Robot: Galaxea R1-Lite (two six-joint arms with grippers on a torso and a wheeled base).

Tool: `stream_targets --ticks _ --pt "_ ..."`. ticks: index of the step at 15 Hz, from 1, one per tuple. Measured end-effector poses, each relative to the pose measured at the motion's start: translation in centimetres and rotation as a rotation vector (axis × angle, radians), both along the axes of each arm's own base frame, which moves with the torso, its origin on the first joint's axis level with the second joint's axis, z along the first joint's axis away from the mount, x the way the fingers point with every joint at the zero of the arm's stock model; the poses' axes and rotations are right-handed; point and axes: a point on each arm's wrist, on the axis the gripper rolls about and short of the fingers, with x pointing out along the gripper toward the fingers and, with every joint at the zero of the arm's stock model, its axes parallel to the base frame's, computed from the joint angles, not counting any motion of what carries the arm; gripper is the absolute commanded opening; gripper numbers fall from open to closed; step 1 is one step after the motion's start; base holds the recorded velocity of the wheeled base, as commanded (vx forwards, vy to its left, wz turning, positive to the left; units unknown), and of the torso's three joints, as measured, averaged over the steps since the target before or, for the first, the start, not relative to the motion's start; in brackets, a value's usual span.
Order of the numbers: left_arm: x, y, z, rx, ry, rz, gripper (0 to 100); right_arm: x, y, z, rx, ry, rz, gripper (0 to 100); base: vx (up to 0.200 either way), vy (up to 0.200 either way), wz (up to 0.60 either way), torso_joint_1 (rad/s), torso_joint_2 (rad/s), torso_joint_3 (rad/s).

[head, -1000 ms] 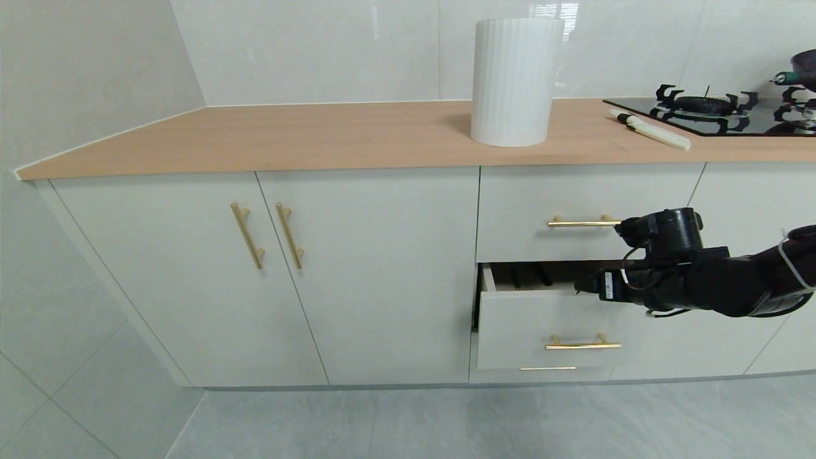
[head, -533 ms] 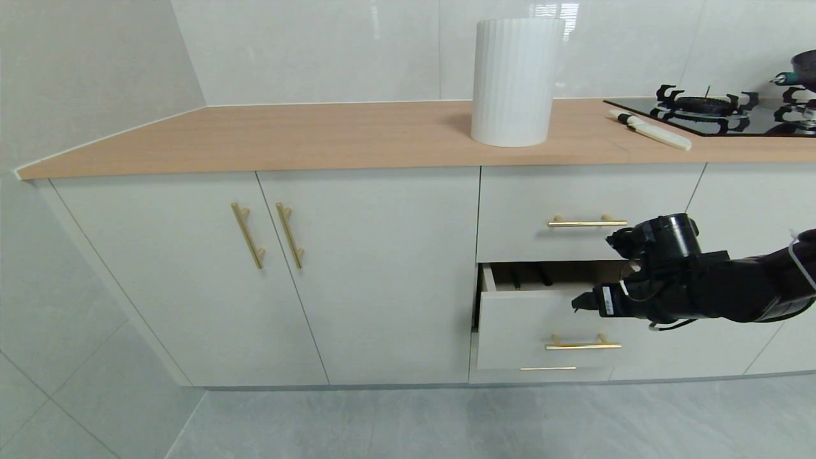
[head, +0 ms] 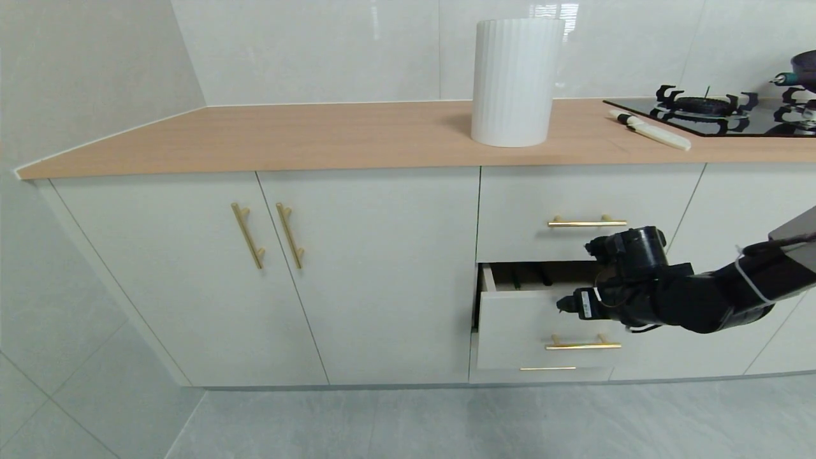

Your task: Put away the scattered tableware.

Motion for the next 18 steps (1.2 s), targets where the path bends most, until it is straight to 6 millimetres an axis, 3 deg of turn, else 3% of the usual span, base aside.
stream_targets --ticks 11,18 --pt "0.0 0.0 0.0 0.000 -0.001 0.000 100 3.4 0.5 -3.0 0.010 -0.211 -0.145 100 0.000 0.000 0.00 0.000 0.00 0.000" --pt "0.0 0.0 0.0 0.000 -0.001 0.000 100 4.7 0.7 -3.3 0.065 -0.241 -0.211 100 0.000 0.000 0.00 0.000 0.00 0.000"
